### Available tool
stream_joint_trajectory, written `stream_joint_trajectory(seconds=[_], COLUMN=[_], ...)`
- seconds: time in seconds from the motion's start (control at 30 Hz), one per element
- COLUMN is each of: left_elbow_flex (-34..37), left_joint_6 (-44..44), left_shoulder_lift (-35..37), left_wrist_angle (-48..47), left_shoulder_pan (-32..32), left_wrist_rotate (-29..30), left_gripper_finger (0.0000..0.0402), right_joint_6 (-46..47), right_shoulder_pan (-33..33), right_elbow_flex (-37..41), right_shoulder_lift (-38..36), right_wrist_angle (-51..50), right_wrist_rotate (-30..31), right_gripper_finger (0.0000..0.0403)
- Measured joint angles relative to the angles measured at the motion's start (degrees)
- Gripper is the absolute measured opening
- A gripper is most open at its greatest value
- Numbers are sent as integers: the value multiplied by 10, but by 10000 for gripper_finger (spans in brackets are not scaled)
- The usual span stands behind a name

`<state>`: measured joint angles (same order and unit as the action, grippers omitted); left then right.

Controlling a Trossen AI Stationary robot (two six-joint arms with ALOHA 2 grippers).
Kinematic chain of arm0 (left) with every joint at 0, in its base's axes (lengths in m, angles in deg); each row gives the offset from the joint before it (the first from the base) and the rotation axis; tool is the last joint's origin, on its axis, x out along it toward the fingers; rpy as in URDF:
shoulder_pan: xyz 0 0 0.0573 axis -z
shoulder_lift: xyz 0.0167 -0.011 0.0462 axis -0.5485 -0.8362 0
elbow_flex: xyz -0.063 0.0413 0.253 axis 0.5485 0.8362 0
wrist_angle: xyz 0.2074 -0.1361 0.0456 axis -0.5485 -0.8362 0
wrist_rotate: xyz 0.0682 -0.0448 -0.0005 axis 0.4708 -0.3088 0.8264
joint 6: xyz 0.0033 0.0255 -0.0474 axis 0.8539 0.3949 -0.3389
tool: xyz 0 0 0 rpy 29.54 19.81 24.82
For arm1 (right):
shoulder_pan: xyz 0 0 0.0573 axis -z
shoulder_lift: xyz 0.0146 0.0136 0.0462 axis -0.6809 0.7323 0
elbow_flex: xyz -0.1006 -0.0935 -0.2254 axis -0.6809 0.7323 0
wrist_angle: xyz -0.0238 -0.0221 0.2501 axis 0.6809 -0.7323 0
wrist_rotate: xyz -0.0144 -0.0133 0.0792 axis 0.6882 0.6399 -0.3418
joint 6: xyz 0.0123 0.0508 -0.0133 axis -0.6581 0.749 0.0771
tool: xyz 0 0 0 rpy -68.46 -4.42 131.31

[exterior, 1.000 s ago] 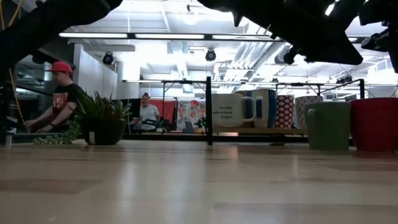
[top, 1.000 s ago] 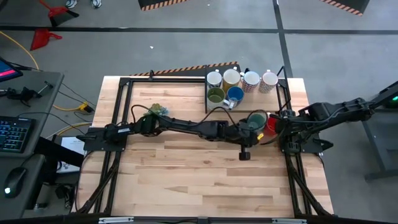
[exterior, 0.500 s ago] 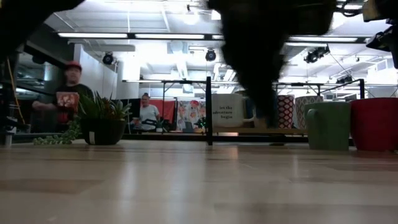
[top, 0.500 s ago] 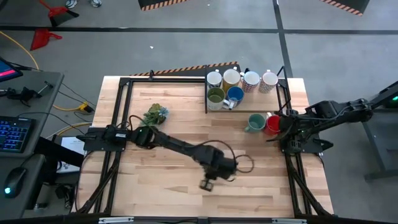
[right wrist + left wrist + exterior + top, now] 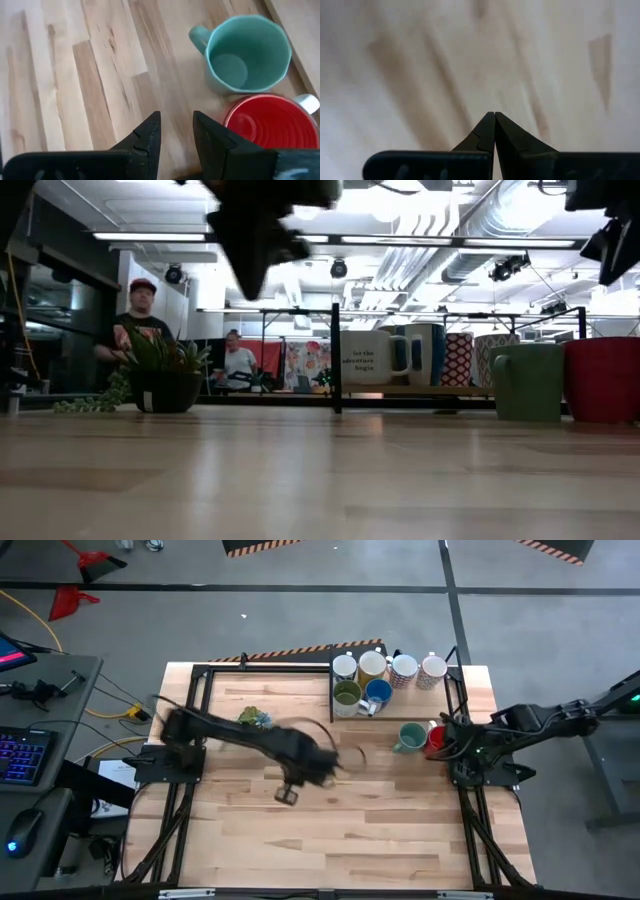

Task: Place coffee mugs
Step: Put the green mug on the shelf

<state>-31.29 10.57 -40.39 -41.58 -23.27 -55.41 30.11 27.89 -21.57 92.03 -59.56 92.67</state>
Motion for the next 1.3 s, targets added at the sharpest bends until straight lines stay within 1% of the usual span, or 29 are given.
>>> stream_joint_trajectory(seconds=[0.17,0.23,0.3,0.37,0.43,0.5,0.6,0.7,0.77,0.87,0.93,1.0,1.07,1.17,1.3], left_elbow_flex=[201,267,314,349,372,388,408,414,419,434,445,453,458,480,511], left_joint_6=[-73,-89,-97,-82,-75,-92,-131,-153,-140,-94,-60,-28,-5,32,86], left_shoulder_lift=[183,255,322,384,443,494,551,563,552,511,478,447,419,391,382], left_wrist_angle=[116,150,159,161,164,193,256,334,391,487,541,570,579,585,617], left_shoulder_pan=[-41,-48,-48,-47,-47,-47,-47,-43,-38,-40,-44,-49,-55,-73,-104], left_wrist_rotate=[21,27,44,57,68,79,92,104,111,111,112,106,102,66,-14], left_gripper_finger=[0,0,0,0,0,0,0,0,0,0,0,0,0,0,0], right_joint_6=[0,15,35,45,31,-6,-56,-110,-154,-211,-238,-267,-292,-321,-316], right_shoulder_pan=[-14,-19,-24,-31,-40,-49,-60,-66,-66,-66,-66,-66,-65,-65,-65], right_elbow_flex=[38,58,76,94,116,135,148,148,148,148,148,148,148,148,148], right_shoulder_lift=[-1,-1,-1,0,1,4,12,17,17,17,19,19,19,19,18], right_wrist_angle=[19,43,89,159,238,318,370,378,380,402,436,475,516,572,606], right_wrist_rotate=[0,6,12,14,22,30,27,22,18,21,35,48,64,86,96], right_gripper_finger=[94,94,94,94,94,94,94,94,94,94,94,94,94,94,94])
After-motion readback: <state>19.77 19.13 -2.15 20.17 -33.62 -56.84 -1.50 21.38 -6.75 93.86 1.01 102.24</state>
